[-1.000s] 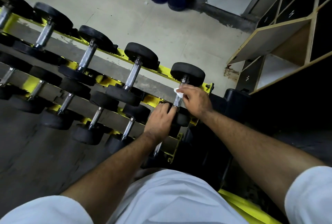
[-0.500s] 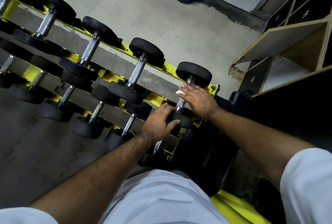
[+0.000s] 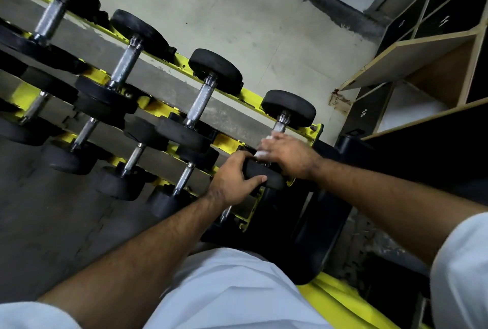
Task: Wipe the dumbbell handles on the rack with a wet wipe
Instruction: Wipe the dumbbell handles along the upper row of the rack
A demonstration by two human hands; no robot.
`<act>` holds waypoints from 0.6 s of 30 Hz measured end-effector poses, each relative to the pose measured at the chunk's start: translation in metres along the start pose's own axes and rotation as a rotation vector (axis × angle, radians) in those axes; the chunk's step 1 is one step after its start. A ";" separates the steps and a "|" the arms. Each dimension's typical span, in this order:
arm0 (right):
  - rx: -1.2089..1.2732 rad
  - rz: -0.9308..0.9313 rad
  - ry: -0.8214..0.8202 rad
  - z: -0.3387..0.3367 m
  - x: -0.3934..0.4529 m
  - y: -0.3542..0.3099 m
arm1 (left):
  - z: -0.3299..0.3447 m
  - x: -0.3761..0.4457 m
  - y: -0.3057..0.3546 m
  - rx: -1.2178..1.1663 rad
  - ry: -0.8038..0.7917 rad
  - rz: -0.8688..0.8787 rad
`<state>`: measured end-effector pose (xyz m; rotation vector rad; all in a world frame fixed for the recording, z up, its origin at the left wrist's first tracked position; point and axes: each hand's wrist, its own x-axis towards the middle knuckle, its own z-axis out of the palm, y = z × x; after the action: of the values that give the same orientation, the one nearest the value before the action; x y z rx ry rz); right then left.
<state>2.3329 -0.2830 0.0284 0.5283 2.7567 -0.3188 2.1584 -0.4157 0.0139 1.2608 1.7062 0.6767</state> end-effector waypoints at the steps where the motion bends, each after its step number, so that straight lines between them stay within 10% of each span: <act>1: 0.024 -0.063 -0.068 -0.002 -0.002 -0.007 | -0.001 0.002 -0.001 -0.011 -0.008 -0.001; 18: -0.438 0.391 -0.269 -0.021 0.006 -0.016 | -0.005 0.000 0.008 0.069 -0.035 0.018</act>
<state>2.3159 -0.2896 0.0486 0.8125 2.2967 0.2801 2.1577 -0.4123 0.0230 1.3300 1.7034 0.6076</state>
